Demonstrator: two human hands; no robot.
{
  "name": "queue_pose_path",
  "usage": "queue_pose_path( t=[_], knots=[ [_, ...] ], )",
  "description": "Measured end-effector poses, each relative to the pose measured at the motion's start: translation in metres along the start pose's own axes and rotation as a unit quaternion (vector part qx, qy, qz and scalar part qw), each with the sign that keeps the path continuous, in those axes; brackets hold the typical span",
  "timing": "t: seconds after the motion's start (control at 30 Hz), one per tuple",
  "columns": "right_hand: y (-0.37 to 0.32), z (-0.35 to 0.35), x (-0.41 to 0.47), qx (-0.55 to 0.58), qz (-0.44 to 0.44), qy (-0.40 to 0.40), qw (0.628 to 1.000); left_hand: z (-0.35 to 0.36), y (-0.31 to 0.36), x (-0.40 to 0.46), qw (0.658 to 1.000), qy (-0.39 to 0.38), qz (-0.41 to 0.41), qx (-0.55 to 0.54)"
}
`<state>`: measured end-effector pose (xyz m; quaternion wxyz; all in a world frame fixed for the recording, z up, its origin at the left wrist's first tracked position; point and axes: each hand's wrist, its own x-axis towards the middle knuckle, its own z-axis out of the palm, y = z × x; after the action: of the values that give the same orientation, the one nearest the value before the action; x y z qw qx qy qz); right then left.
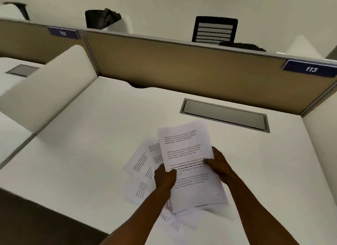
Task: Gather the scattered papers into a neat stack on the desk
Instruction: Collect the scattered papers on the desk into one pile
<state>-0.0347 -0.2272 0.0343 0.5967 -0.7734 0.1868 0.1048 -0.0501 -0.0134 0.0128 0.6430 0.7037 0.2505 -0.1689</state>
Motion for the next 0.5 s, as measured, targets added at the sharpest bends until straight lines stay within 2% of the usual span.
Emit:
queue_pose_path(
  t=[0.13,0.37,0.5],
  knots=[
    [-0.014,0.035,0.030,-0.112,-0.016,-0.009,0.994,-0.011,0.008,0.007,0.997,0.046,-0.036,0.055],
    [-0.013,0.068,0.058,-0.265,-0.040,-0.024,0.963,-0.019,0.014,0.010,0.989,0.055,-0.060,0.125],
    [-0.004,0.080,0.060,-0.357,-0.028,-0.005,0.933,-0.026,0.016,0.014,0.989,0.061,-0.075,0.108]
  ],
)
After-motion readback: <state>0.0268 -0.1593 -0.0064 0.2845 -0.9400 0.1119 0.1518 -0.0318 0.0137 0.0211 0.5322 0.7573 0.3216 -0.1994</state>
